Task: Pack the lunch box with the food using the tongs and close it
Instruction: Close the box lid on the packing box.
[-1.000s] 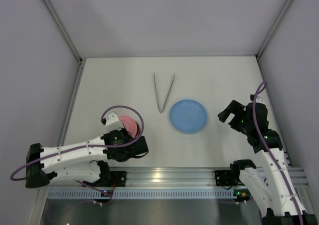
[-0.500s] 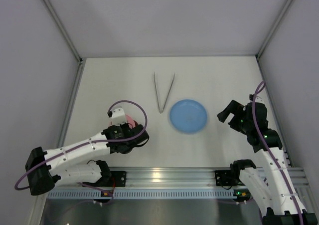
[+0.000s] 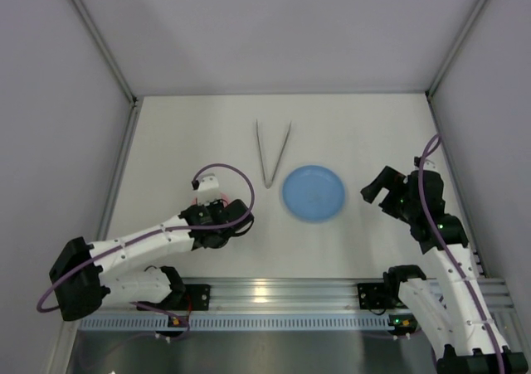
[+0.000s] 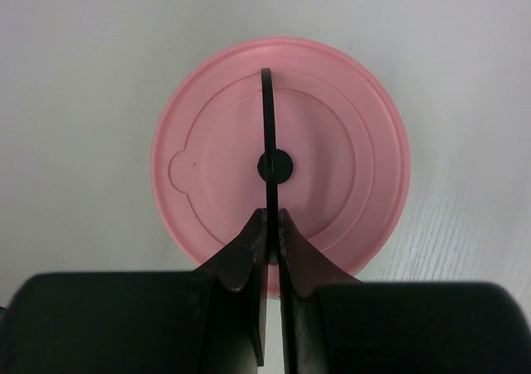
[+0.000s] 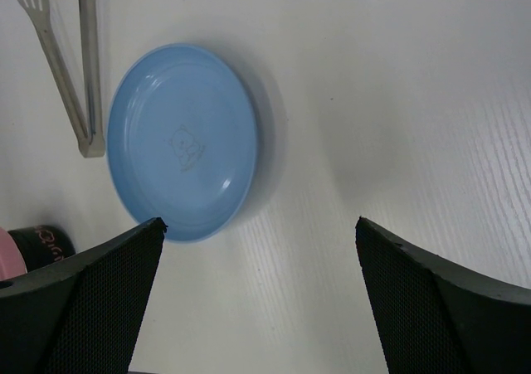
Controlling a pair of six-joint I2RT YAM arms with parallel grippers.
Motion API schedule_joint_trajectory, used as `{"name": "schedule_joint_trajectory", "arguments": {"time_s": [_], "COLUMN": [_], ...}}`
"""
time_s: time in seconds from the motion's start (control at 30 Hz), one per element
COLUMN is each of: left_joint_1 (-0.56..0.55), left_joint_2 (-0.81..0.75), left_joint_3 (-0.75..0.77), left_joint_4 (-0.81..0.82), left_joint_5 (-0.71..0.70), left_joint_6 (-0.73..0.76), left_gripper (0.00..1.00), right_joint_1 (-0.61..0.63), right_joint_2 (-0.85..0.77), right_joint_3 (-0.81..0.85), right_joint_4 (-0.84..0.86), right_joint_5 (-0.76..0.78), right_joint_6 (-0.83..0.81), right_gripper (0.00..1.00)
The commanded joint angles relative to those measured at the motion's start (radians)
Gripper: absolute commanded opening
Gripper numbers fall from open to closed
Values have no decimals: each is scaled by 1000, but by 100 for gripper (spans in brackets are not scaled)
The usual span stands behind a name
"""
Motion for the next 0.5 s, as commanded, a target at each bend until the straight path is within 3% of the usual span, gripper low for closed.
{"name": "schedule_joint_trajectory", "arguments": {"time_s": [0.0,0.47], "left_joint_1": [19,34], "left_joint_2": [16,1], "left_joint_3": [-25,-79], "left_joint_4": [81,134], "left_joint_5": [30,151], "left_joint_6": [48,37], "left_gripper": [4,4], "right_joint_1": [-13,-11], "right_joint_2": [-6,-12], "right_joint_3": [-13,-22], "right_joint_4": [65,63], "right_joint_5": [-12,-15], "right_joint_6": [-11,-10], "right_gripper": [96,96]}}
